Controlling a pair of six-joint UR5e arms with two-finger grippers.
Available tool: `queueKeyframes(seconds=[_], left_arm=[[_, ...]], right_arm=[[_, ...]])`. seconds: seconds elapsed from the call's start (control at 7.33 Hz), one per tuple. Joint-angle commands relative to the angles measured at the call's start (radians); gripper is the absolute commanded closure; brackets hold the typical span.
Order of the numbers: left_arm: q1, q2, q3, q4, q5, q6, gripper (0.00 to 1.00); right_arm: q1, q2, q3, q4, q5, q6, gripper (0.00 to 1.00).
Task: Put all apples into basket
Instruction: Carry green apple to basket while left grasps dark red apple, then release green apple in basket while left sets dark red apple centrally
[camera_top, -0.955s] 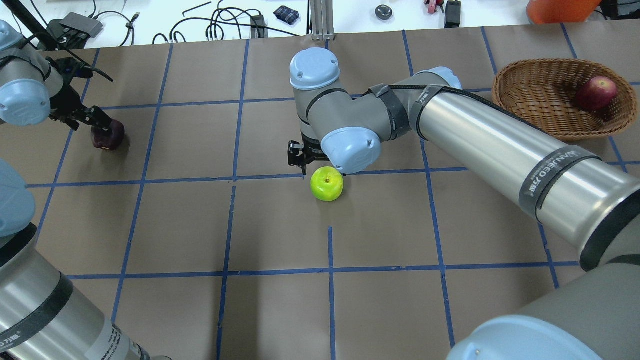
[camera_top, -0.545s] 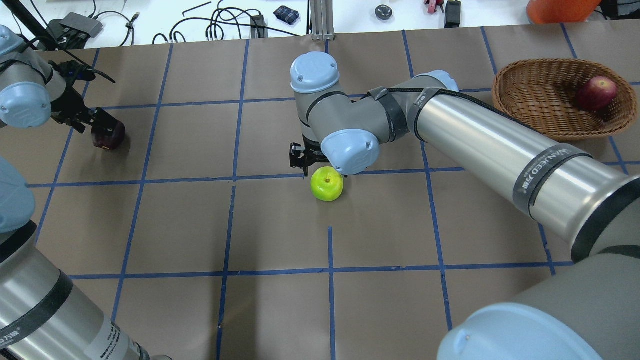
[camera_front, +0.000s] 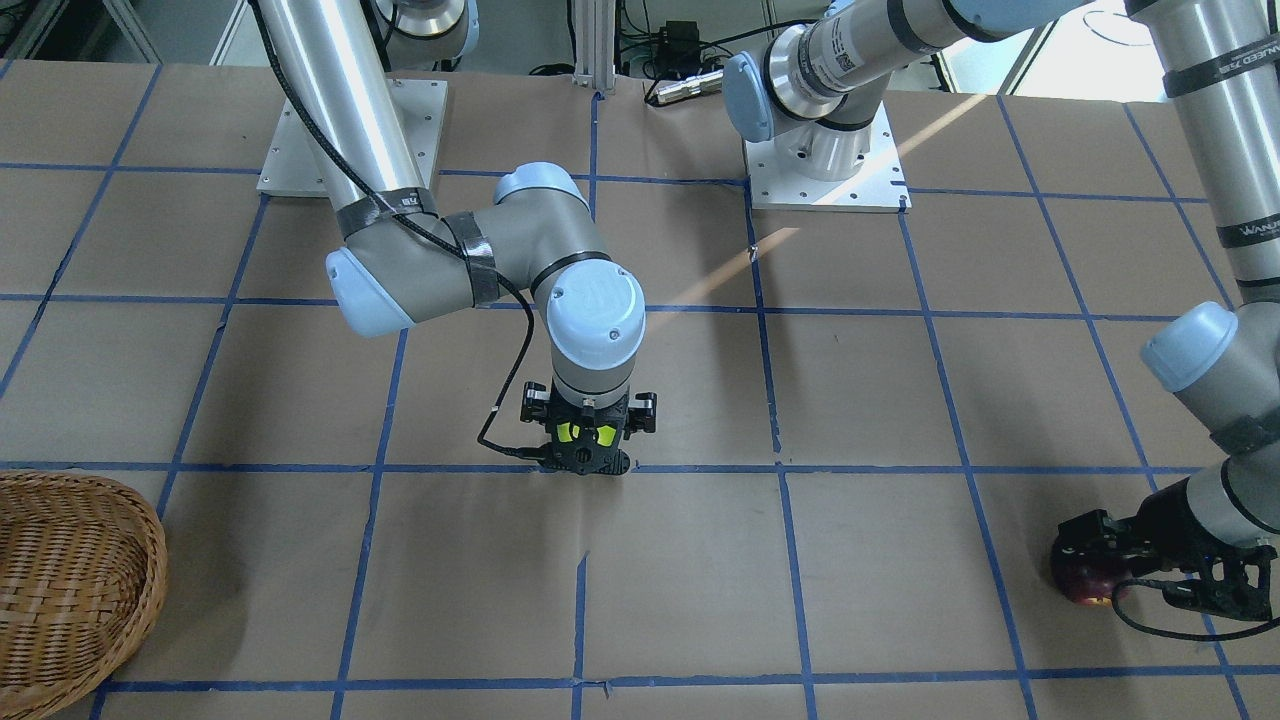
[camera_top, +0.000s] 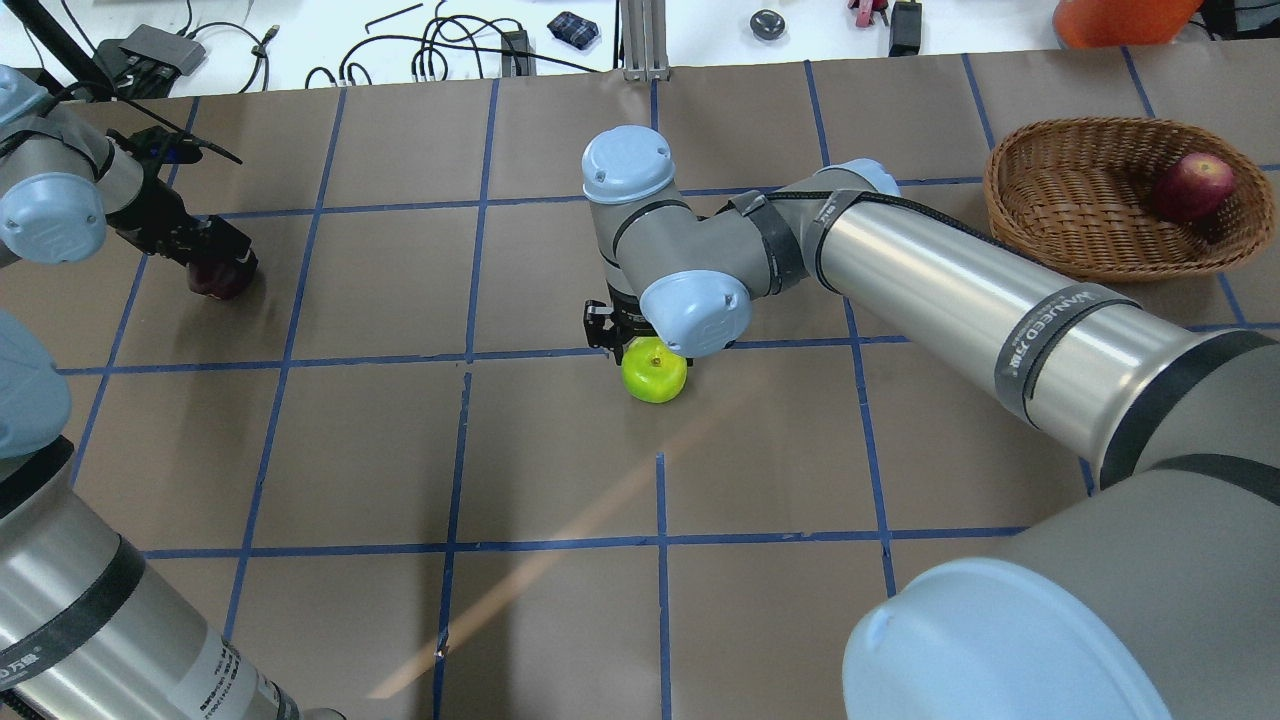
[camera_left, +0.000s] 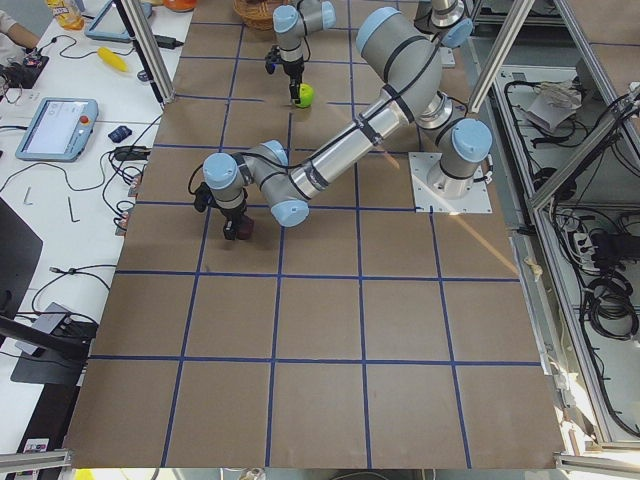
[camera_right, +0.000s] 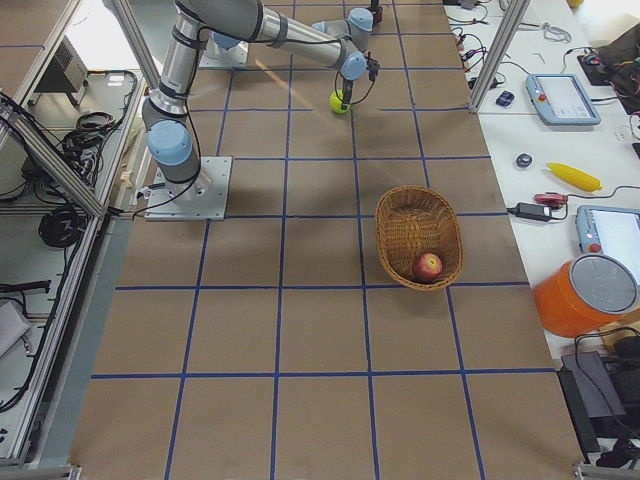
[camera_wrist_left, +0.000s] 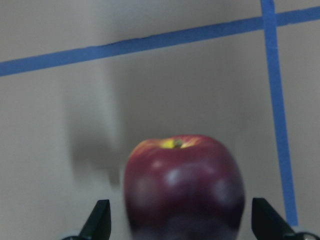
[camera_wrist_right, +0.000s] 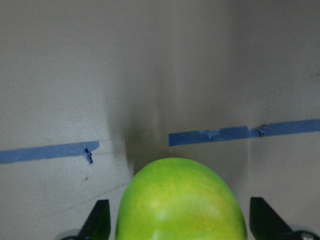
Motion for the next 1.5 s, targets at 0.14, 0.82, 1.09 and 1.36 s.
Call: queueKeyframes(seconds=[0.14, 0.82, 1.09, 1.36], left_arm=[[0.0, -0.006, 0.012, 0.0, 0.0, 0.014, 0.26], [-0.071, 0.072, -0.008, -0.135, -0.004, -0.065, 0.74], [-0.151, 0.15, -0.069, -0.145, 0.0, -0.22, 0.74], [-0.293, 0.213, -0.118, -0.142, 0.003, -0.501, 0.74]], right_arm=[[-0.046, -0.024, -0.018, 0.007, -0.005, 0.009, 1.0], [-0.588, -0.205, -0.102, 0.219, -0.133, -0.538, 1.0], [-0.736, -0.158, -0.108, 0.105, -0.137, -0.771, 1.0], [-0.793, -0.037, -0.107, -0.076, -0.142, -0.915, 1.0]])
